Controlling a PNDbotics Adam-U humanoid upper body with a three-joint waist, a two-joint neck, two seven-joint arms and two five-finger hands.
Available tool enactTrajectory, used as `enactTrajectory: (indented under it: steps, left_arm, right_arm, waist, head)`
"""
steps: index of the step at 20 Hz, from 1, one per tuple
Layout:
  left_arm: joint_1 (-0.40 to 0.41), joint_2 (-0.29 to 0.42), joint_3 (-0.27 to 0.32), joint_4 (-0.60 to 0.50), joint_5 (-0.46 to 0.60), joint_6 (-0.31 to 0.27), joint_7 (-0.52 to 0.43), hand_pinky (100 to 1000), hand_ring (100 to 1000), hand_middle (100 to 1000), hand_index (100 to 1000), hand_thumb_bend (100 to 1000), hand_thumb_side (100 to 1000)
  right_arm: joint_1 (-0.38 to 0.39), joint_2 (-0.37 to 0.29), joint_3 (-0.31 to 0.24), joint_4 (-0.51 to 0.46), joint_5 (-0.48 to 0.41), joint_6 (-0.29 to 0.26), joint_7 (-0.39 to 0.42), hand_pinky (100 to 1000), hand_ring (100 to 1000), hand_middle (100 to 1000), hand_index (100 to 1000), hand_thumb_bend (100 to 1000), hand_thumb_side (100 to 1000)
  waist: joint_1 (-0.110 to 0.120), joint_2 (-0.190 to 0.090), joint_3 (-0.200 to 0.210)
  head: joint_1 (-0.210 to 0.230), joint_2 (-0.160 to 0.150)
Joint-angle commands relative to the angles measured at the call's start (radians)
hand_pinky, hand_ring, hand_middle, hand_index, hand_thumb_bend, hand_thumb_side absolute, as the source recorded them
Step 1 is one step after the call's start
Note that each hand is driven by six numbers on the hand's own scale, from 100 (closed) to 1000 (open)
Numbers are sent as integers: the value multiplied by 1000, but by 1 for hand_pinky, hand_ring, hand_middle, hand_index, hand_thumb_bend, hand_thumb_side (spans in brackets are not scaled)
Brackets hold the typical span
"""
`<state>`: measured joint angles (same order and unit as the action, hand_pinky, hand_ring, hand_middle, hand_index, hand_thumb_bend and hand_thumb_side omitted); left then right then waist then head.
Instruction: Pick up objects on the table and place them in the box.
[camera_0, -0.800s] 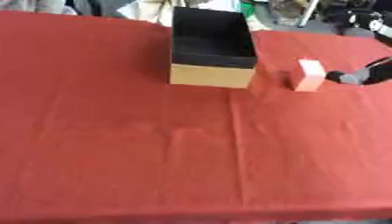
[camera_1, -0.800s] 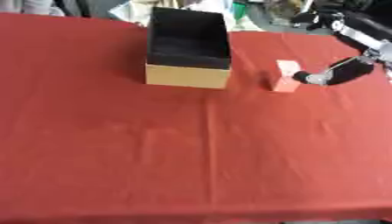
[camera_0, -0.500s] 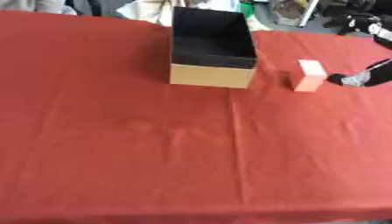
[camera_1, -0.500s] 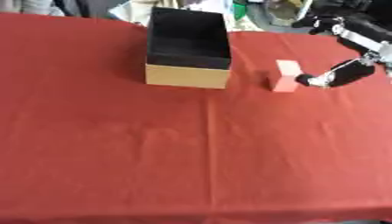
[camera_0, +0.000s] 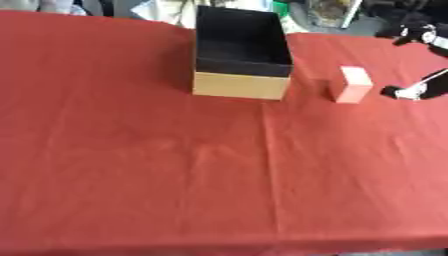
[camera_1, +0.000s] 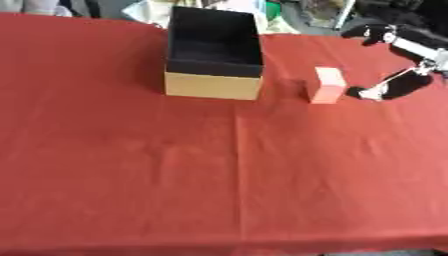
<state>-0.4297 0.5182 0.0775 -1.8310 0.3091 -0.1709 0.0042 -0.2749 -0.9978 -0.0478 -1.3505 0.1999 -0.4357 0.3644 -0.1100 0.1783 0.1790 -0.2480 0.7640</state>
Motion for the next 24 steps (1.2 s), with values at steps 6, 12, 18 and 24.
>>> enactTrajectory:
  steps: [6, 12, 18, 24]
  left_arm:
    - [-11, 8, -3, -2, -7, 4, -16, 796, 864, 817, 906, 100, 327]
    - [-15, 3, -7, -1, -8, 6, -25, 797, 865, 818, 909, 100, 324]
    - [-16, 1, -7, -1, -9, 6, -31, 797, 865, 818, 910, 100, 323]
    - [-16, -2, -7, -1, -10, 7, -35, 798, 866, 819, 912, 100, 321]
  right_arm:
    - [-58, -33, 5, 79, 41, -1, 28, 885, 980, 905, 965, 463, 188]
    - [-102, -11, 19, 125, 62, -2, 52, 884, 980, 902, 965, 462, 190]
    - [-134, 14, 23, 178, 86, -1, 64, 880, 976, 898, 965, 463, 192]
    - [-154, 28, 25, 213, 95, -3, 72, 880, 976, 893, 965, 463, 193]
  waist:
    - [3, -6, 4]
    - [4, -2, 9]
    - [5, 3, 16]
    - [6, 7, 21]
  head:
    - [-10, 6]
    - [-18, 6]
    - [-30, 6]
    - [-45, 6]
